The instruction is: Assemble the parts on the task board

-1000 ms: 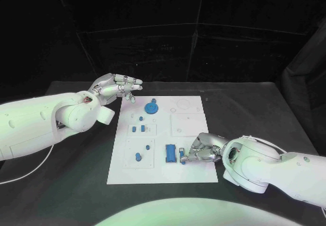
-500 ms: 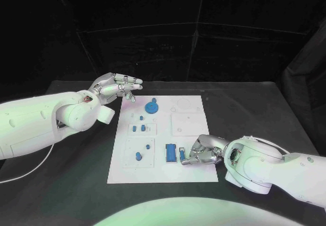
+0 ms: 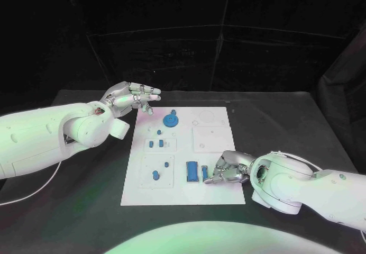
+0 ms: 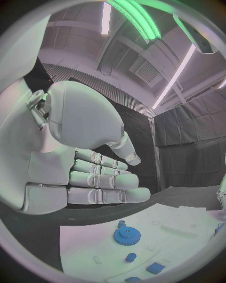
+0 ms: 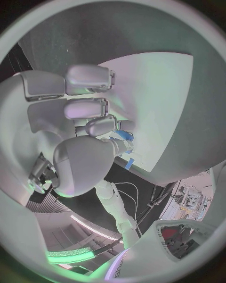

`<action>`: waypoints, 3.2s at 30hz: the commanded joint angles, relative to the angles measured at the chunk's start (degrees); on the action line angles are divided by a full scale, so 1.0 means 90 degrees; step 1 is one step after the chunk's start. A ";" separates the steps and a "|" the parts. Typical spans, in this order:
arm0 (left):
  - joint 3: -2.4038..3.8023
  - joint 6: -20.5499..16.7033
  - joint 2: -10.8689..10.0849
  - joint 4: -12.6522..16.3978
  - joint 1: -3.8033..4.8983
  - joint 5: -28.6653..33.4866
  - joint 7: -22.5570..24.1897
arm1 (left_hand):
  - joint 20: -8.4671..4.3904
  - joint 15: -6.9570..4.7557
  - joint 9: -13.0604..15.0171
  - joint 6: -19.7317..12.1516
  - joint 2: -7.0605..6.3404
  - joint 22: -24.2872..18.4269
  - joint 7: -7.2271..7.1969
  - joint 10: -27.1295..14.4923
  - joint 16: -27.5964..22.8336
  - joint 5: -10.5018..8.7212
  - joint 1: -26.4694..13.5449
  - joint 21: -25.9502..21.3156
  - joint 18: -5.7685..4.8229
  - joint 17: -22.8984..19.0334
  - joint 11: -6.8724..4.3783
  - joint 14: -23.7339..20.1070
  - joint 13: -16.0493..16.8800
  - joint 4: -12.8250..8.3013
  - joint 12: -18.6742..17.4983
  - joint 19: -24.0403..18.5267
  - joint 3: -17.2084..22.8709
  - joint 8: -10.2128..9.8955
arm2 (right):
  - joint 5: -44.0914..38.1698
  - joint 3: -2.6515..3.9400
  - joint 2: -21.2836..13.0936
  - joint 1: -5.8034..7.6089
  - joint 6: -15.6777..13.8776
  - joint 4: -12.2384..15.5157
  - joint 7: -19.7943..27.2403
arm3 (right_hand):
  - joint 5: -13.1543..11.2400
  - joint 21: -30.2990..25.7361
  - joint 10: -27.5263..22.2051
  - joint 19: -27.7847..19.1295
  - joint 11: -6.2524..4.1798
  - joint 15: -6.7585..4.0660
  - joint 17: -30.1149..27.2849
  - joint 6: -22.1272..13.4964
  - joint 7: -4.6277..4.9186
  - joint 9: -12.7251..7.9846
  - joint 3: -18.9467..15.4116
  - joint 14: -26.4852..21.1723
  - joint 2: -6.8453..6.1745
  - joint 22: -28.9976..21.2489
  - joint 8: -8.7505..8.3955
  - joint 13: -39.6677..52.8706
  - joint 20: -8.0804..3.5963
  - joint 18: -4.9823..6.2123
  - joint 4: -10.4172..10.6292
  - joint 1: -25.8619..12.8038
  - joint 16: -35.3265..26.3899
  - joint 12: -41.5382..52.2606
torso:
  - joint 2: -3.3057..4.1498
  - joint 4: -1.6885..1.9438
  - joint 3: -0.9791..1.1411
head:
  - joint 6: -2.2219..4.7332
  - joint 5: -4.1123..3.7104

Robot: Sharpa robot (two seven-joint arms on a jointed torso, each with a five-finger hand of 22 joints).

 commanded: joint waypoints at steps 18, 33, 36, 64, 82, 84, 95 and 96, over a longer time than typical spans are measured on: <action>0.0004 0.0054 -0.0005 0.0034 0.0011 0.0020 0.0028 | 0.0010 0.0002 -0.0005 -0.0012 0.0044 -0.0008 0.0011 -0.0035 -0.0002 -0.0003 -0.0006 -0.0024 0.0090 -0.0010 -0.0007 -0.0052 -0.0009 -0.0029 0.0041 -0.0021 -0.0017 0.0033 | -0.0130 0.0001 0.0307 0.0006 -0.0171 -0.0307 -0.0069 | -0.0089 -0.0015 0.0000 0.0003 0.0022 -0.0026 0.0559 -0.0067 -0.0002 0.0020 -0.0049 0.0449 0.0150 -0.0002 0.0038 0.0008 0.0023 0.0007 -0.0109 0.0189 -0.0017 -0.0016 | -0.0008 -0.0002 0.0004 | -0.0013 -0.0002; 0.0004 0.0067 -0.0014 0.0035 0.0011 0.0020 0.0035 | 0.0010 0.0002 -0.0005 -0.0012 0.0044 -0.0008 0.0011 -0.0035 -0.0002 -0.0003 -0.0006 -0.0024 0.0090 -0.0010 -0.0007 -0.0052 -0.0009 -0.0029 0.0041 -0.0021 -0.0017 0.0033 | 0.0257 0.0003 0.0122 0.0007 -0.0325 -0.0156 0.0382 | -0.0302 -0.0123 -0.0085 -0.0112 0.0081 0.0018 0.0424 -0.0199 0.0069 0.0013 -0.0348 0.0416 -0.0102 -0.0167 -0.0006 -0.0081 0.0054 0.0042 -0.0249 0.0207 -0.0132 -0.0175 | -0.0014 -0.0005 0.0004 | 0.0036 -0.0011; 0.0004 0.0070 -0.0012 0.0027 0.0011 0.0020 0.0069 | 0.0011 0.0006 -0.0006 -0.0022 0.0049 -0.0015 0.0018 -0.0050 0.0008 -0.0005 -0.0004 -0.0031 0.0087 -0.0026 0.0001 -0.0063 -0.0015 -0.0043 0.0056 -0.0020 -0.0024 0.0036 | 0.0578 0.0009 -0.0047 0.0014 -0.0477 -0.0105 0.0910 | -0.0356 -0.0272 -0.0212 -0.0275 0.0126 0.0053 0.0237 -0.0356 0.0123 -0.0016 -0.0456 0.0367 -0.0169 -0.0414 -0.0085 -0.0238 0.0081 0.0095 -0.0205 0.0133 -0.0293 -0.0416 | -0.0037 -0.0008 -0.0002 | 0.0083 -0.0016; 0.0001 -0.0570 0.0903 -0.1447 -0.0192 0.0983 0.1062 | 0.0472 0.0483 -0.0435 -0.2018 0.0562 -0.2673 -0.0500 -0.2174 -0.5029 -0.0318 -0.2681 -0.3354 -0.0313 -0.3096 0.0003 -0.3715 -0.0550 0.0616 -0.1479 -0.4357 -0.1437 -0.0839 | 0.5981 0.0615 0.1357 0.0656 -0.0528 -0.4387 0.5454 | -0.0800 -0.7982 -0.4556 -0.4989 0.0942 0.1133 -0.7536 -0.3157 0.0492 -0.1891 0.0325 -0.4532 0.0138 -0.7431 -0.1939 -0.7449 0.0966 0.0369 -0.1170 -0.1340 -0.9149 -0.7412 | -0.0414 -0.0077 -0.0057 | 0.1291 -0.0206; 0.0768 -0.2807 0.0893 -0.0152 -0.1075 0.0600 0.1146 | -0.0151 -0.0194 -0.0435 -0.4100 0.0562 -0.3243 -0.1215 -0.4298 -0.5910 -0.0318 -0.5501 -0.3823 -0.0560 -0.4015 -0.0774 -0.5606 -0.0550 0.0616 -0.2020 -0.5952 -0.2091 -0.0839 | 0.7338 0.0641 0.1113 0.0392 -0.2674 -0.2765 0.6163 | -0.0800 -0.8553 -0.6795 -0.6872 0.0192 0.0525 -0.8323 -0.5120 -0.0289 -0.2570 0.0859 -0.6872 -0.0656 -0.8202 -0.1939 -0.8142 0.0402 0.0122 -0.0446 -0.4365 -0.9149 -0.7412 | -0.0796 0.0115 0.0150 | 0.1398 -0.0101; 0.0886 -0.3153 0.0891 0.0048 -0.1211 0.0541 0.1159 | -0.0200 -0.0194 -0.0435 -0.4258 0.0562 -0.3284 -0.1215 -0.4459 -0.5910 -0.0318 -0.5717 -0.3823 -0.0616 -0.4015 -0.0774 -0.5750 -0.0550 0.0616 -0.2020 -0.6066 -0.2135 -0.0839 | 0.7510 0.0644 0.1082 0.0358 -0.2946 -0.2559 0.6253 | -0.0800 -0.8589 -0.6976 -0.7028 0.0192 0.0525 -0.8323 -0.5280 -0.0289 -0.2570 0.0909 -0.7063 -0.0656 -0.8202 -0.1939 -0.8142 0.0357 0.0118 -0.0446 -0.4601 -0.9149 -0.7412 | -0.0796 0.0115 0.0150 | 0.1398 -0.0101; 0.1239 -0.4181 0.0886 0.0642 -0.1617 0.0365 0.1197 | -0.0796 -0.0194 -0.0435 -0.4946 0.0562 -0.3765 -0.1215 -0.5152 -0.5910 -0.0318 -0.6661 -0.3823 -0.1074 -0.4015 -0.0774 -0.6380 -0.0550 0.0616 -0.2020 -0.6586 -0.2707 -0.0839 | 0.7901 0.0651 0.1012 0.0282 -0.3564 -0.2092 0.6457 | -0.0800 -0.9060 -0.7739 -0.7677 0.0192 0.0525 -0.8323 -0.5945 -0.0289 -0.2570 0.1400 -0.7868 -0.0656 -0.8202 -0.1939 -0.8142 -0.0159 -0.0394 -0.0446 -0.5598 -0.9149 -0.7412 | -0.0796 0.0115 0.0150 | 0.1398 -0.0101; 0.1243 -0.4191 0.0886 0.0648 -0.1621 0.0363 0.1198 | -0.0796 -0.0194 -0.0435 -0.4992 0.0562 -0.3765 -0.1215 -0.5199 -0.5910 -0.0318 -0.6726 -0.3823 -0.1074 -0.4015 -0.0774 -0.6424 -0.0550 0.0616 -0.2020 -0.6624 -0.2707 -0.0839 | 0.7901 0.0651 0.1012 0.0282 -0.3564 -0.2092 0.6457 | -0.0800 -0.9060 -0.7795 -0.7725 0.0192 0.0525 -0.8323 -0.5991 -0.0289 -0.2570 0.1400 -0.7923 -0.0656 -0.8202 -0.1939 -0.8142 -0.0159 -0.0394 -0.0446 -0.5669 -0.9149 -0.7412 | -0.0796 0.0115 0.0150 | 0.1398 -0.0101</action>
